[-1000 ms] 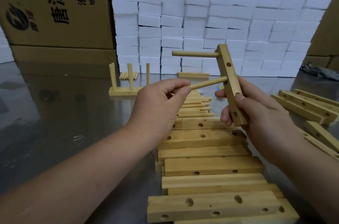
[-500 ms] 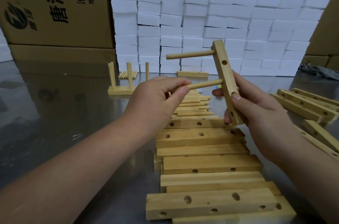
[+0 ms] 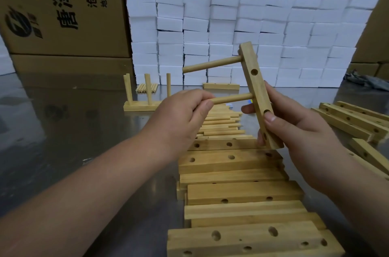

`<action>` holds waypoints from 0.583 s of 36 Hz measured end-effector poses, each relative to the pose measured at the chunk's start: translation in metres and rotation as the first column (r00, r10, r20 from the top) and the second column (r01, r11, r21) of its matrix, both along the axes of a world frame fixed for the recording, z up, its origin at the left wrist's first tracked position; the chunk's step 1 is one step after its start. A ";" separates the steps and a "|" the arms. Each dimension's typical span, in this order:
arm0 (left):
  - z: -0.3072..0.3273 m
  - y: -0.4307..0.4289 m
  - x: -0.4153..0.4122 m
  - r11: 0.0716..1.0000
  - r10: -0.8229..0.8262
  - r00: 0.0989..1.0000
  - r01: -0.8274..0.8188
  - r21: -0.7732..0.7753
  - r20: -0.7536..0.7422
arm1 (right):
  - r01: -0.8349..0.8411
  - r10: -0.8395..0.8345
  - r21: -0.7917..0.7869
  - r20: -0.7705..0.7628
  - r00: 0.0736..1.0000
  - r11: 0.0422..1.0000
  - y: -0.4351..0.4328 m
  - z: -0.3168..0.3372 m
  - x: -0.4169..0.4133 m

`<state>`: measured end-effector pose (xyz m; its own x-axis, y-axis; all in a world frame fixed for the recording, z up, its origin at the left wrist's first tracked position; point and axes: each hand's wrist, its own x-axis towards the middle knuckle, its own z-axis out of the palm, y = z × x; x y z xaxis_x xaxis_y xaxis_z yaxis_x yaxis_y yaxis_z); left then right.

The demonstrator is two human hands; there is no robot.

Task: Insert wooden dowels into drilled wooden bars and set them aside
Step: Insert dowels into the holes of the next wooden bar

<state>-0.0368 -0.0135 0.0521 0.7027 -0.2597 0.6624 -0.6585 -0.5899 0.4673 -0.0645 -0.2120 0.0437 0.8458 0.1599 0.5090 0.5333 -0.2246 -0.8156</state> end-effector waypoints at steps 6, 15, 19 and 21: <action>0.002 0.002 0.000 0.998 0.015 0.996 -0.021 0.064 0.092 | -0.022 0.022 -0.029 -0.008 1.000 0.999 0.002 0.002 -0.003; 0.001 0.000 -0.003 1.000 -0.010 0.998 0.008 -0.029 -0.069 | -0.057 0.056 -0.018 -0.018 0.998 0.998 0.001 0.003 -0.005; 0.001 0.001 -0.002 0.999 -0.005 0.987 -0.003 -0.050 -0.162 | -0.060 0.059 -0.035 -0.011 0.998 0.998 0.001 0.002 -0.006; 0.000 0.001 -0.001 0.998 -0.006 0.984 -0.005 -0.063 -0.179 | -0.050 0.049 -0.036 -0.018 0.999 0.998 0.001 0.002 -0.005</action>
<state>-0.0378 -0.0124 0.0525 0.8112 -0.2219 0.5410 -0.5612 -0.5553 0.6137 -0.0697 -0.2109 0.0454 0.8449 0.2199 0.4876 0.5304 -0.2277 -0.8166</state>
